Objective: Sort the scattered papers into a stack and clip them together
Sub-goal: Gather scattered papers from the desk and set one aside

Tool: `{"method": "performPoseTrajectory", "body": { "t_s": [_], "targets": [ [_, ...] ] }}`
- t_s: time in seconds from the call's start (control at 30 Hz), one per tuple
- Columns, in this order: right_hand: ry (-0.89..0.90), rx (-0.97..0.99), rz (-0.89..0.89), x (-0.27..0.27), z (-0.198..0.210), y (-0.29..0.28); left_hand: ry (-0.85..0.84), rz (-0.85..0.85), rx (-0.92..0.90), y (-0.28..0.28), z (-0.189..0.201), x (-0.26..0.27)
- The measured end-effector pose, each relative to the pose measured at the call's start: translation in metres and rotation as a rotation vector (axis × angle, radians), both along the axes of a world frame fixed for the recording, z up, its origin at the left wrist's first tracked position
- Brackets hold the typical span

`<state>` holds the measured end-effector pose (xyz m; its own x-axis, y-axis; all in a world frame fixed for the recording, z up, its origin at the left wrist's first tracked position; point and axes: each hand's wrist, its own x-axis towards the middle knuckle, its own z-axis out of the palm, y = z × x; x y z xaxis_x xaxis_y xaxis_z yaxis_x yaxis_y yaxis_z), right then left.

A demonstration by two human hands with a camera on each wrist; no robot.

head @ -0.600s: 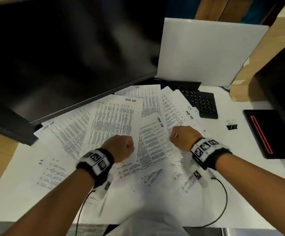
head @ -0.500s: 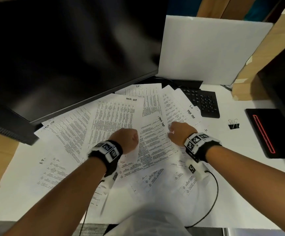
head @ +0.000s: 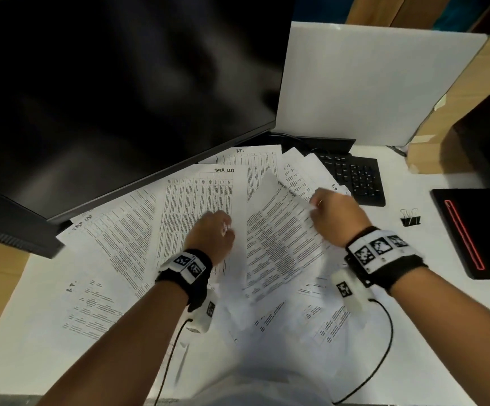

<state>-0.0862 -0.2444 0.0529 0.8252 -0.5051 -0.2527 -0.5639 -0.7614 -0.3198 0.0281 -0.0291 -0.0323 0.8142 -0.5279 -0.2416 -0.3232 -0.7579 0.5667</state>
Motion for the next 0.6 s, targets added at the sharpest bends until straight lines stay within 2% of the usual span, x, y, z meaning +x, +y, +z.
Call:
{"method": "performPoseTrajectory", "body": {
  "t_s": [0.17,0.27,0.4,0.6],
  "targets": [
    [-0.167,-0.083,-0.076,-0.002,0.044,-0.029,0.064,0.409,0.17,0.023,0.007,0.044],
    [-0.237,-0.144,-0.097,-0.003,0.056,-0.044,0.085,0.532,0.367,0.043,0.005,0.065],
    [-0.287,-0.188,-0.126,-0.004,0.065,-0.052,0.102,0.488,0.506,0.052,-0.003,0.071],
    [-0.346,-0.185,-0.103,0.004,0.07,-0.046,0.151,0.355,0.353,0.051,0.007,0.068]
  ]
}}
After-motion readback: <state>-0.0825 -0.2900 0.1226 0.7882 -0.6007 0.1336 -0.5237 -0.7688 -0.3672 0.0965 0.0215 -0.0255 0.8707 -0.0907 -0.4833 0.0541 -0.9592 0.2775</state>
